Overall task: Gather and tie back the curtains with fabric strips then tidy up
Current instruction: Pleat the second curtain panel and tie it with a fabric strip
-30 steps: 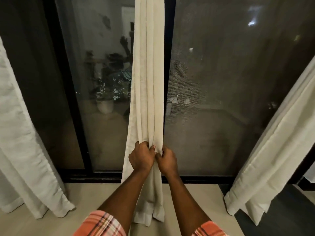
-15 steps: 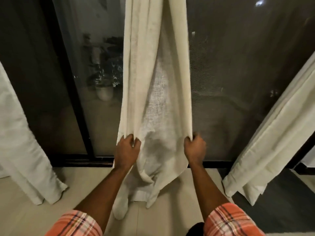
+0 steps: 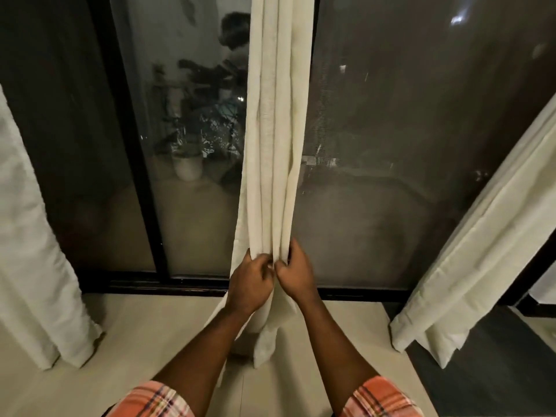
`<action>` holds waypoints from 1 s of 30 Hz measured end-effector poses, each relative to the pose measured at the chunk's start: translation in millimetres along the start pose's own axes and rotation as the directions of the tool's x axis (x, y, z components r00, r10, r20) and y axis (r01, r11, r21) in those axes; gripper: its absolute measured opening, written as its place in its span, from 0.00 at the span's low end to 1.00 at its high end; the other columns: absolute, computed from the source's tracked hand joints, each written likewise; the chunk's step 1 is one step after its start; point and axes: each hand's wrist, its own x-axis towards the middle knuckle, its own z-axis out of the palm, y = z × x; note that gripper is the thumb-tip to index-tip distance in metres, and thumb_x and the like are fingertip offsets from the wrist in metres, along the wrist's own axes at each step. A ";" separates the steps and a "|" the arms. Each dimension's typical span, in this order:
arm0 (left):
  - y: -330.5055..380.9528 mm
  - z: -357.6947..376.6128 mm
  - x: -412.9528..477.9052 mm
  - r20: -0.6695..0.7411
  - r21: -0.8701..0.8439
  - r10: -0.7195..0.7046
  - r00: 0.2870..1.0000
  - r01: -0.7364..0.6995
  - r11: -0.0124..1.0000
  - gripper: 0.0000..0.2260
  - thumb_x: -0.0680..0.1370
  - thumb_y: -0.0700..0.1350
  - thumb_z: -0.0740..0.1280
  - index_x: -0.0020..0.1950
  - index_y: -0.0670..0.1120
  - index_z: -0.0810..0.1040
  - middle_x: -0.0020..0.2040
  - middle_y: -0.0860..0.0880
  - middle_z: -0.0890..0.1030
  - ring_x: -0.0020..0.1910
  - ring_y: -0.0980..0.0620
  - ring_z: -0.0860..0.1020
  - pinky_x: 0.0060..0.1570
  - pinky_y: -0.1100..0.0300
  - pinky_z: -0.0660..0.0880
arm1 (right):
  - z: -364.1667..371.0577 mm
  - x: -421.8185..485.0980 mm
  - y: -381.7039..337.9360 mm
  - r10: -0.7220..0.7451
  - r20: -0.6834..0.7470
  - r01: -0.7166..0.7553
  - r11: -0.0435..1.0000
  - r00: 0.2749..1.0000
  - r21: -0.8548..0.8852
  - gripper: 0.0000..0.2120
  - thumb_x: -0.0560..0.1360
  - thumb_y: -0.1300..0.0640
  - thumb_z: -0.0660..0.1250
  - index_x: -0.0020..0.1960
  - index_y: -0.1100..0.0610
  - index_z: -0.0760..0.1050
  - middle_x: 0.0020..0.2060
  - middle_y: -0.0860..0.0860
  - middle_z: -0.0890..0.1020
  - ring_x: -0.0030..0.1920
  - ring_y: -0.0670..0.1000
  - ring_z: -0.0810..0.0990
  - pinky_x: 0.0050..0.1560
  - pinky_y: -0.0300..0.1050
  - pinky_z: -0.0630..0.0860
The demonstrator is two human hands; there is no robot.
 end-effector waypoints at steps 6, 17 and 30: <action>35.0 -22.7 32.0 -0.026 -0.037 0.070 0.997 -0.071 0.997 0.18 0.77 0.40 0.62 0.67 0.51 0.73 0.70 0.47 0.67 0.59 0.44 0.76 0.56 0.51 0.77 | -21.6 41.6 -78.2 -0.308 -0.192 0.296 0.951 0.932 -0.091 0.36 0.74 0.60 0.63 0.76 0.43 0.49 0.71 0.48 0.68 0.63 0.50 0.75 0.58 0.48 0.76; 77.2 -68.7 82.0 -0.188 -0.021 0.133 0.973 -0.139 0.990 0.24 0.75 0.32 0.56 0.69 0.45 0.72 0.61 0.45 0.76 0.60 0.45 0.76 0.60 0.51 0.73 | -53.3 126.3 -195.3 -0.335 -0.118 0.271 0.888 0.935 -0.371 0.45 0.76 0.61 0.63 0.76 0.41 0.34 0.49 0.56 0.77 0.41 0.55 0.79 0.47 0.57 0.80; 53.8 -63.5 87.1 -0.323 -0.038 0.007 0.946 -0.020 0.999 0.19 0.73 0.38 0.60 0.63 0.48 0.76 0.58 0.47 0.78 0.57 0.45 0.76 0.55 0.52 0.74 | -49.4 147.9 -161.2 -0.211 -0.324 0.142 0.965 0.922 -0.221 0.35 0.74 0.62 0.62 0.77 0.48 0.52 0.56 0.56 0.78 0.52 0.59 0.79 0.53 0.58 0.78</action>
